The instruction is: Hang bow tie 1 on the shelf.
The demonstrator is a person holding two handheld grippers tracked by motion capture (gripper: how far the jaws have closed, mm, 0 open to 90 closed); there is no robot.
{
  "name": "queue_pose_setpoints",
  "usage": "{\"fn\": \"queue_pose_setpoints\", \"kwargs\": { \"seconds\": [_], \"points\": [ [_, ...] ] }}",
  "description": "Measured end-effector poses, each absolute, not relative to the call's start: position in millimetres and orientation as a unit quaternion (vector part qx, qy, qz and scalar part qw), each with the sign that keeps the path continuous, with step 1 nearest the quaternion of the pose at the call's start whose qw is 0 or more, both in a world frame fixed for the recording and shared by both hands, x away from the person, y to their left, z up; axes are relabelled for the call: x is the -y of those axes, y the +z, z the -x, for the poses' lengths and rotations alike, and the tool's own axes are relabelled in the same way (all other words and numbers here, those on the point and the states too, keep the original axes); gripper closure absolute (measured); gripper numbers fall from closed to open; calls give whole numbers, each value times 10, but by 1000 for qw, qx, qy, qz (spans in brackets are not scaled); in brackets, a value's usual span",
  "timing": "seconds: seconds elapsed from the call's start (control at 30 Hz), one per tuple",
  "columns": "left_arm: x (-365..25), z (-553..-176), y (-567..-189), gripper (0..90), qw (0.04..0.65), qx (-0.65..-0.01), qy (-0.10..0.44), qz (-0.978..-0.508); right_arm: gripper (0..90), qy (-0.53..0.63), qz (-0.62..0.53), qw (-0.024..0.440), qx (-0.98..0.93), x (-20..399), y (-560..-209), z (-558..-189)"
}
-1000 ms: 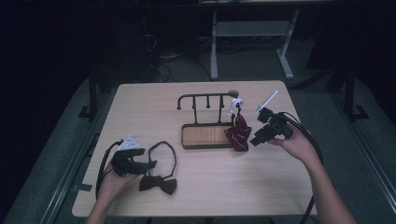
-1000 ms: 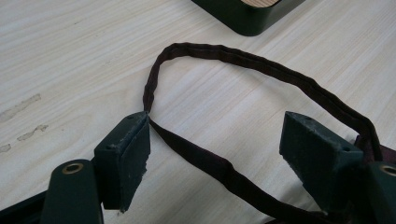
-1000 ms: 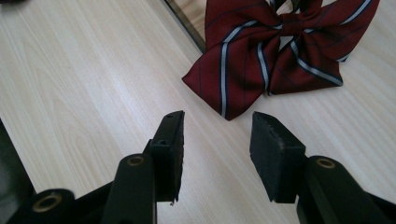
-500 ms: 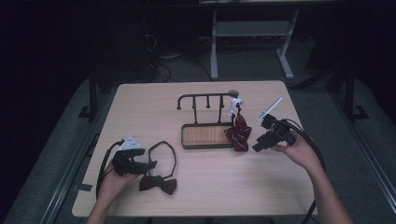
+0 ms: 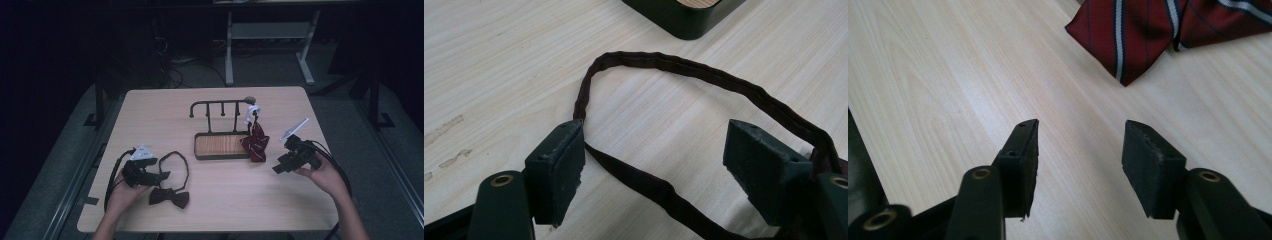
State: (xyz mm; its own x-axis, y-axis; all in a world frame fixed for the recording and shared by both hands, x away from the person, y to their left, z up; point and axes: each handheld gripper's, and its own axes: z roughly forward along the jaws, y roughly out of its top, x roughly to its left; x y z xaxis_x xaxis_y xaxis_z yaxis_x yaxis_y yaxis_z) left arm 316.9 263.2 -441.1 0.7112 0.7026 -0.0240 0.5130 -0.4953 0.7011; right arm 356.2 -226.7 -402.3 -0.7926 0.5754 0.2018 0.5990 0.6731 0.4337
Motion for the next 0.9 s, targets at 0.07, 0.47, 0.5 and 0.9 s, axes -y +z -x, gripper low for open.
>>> {"fn": "queue_pose_setpoints", "kwargs": {
  "seconds": [0.07,0.47,0.5,0.9],
  "points": [
    [-2626,-3162,-4414,251,354,-357,133,-854,476,-250,321,23,913,2275,-4037,-3525],
    [-2634,-3165,-4407,251,351,-351,135,-857,453,-260,312,9,914,2274,-4101,-3373],
    [-2628,-3161,-4407,251,351,-352,135,-857,451,-267,315,15,911,2291,-4124,-3361],
    [-2612,-3145,-4398,252,347,-346,140,-860,426,-271,325,16,906,2345,-4207,-3301]
  ]
}}
